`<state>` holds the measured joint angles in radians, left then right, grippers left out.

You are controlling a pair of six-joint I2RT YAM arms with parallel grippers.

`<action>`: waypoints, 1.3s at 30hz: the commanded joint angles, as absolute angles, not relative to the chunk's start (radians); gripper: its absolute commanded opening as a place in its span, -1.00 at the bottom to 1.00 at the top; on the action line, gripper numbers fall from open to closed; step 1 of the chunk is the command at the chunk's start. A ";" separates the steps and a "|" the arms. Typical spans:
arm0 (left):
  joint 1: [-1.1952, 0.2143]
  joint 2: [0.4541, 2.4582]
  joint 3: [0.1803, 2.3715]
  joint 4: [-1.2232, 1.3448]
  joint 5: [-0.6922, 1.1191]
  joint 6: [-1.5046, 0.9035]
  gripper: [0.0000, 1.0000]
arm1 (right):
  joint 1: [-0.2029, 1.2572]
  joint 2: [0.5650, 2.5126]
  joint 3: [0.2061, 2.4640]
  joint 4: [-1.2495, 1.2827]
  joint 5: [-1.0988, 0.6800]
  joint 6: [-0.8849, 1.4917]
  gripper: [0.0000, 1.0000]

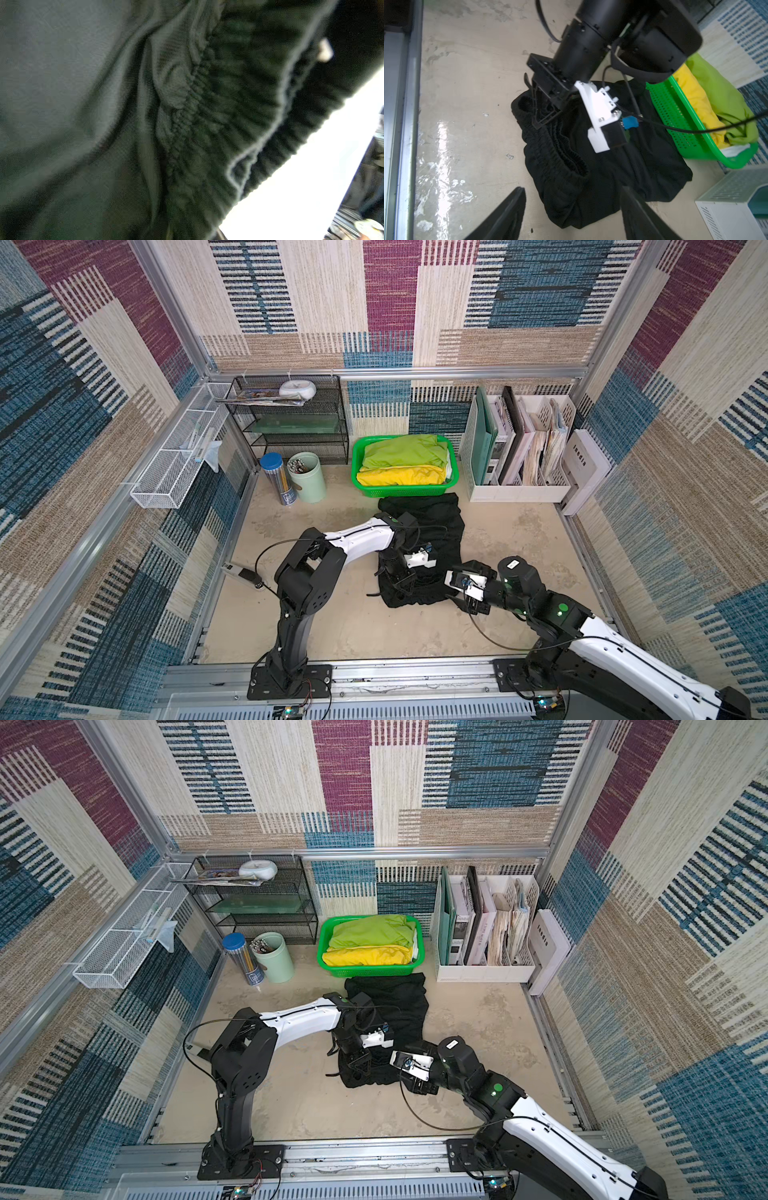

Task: Roll up the shorts
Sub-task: Roll the shorts at the center of the board.

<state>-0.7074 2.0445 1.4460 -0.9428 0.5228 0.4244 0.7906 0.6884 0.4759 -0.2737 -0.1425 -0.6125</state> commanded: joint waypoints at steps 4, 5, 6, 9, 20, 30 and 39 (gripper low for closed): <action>-0.669 2.111 1.527 -1.025 0.535 0.470 -1.00 | 0.879 0.762 0.446 -0.222 -0.122 -0.749 0.61; -0.667 2.130 1.554 -1.050 0.529 0.474 -1.00 | 0.883 0.782 0.440 -0.204 -0.124 -0.753 0.61; -0.666 2.143 1.580 -1.077 0.523 0.480 -1.00 | 0.886 0.803 0.434 -0.189 -0.123 -0.756 0.61; -0.666 2.188 1.648 -1.140 0.512 0.504 -1.00 | 0.891 0.874 0.424 -0.163 -0.107 -0.792 0.62; -0.649 2.265 1.732 -1.204 0.531 0.567 -1.00 | 0.888 1.042 0.388 0.018 0.076 -0.958 0.65; -0.635 2.308 1.763 -1.219 0.536 0.587 -1.00 | 0.805 1.195 0.440 0.077 0.022 -1.031 0.61; -0.624 2.323 1.772 -1.218 0.546 0.594 -1.00 | 0.741 1.322 0.473 0.086 -0.079 -1.063 0.47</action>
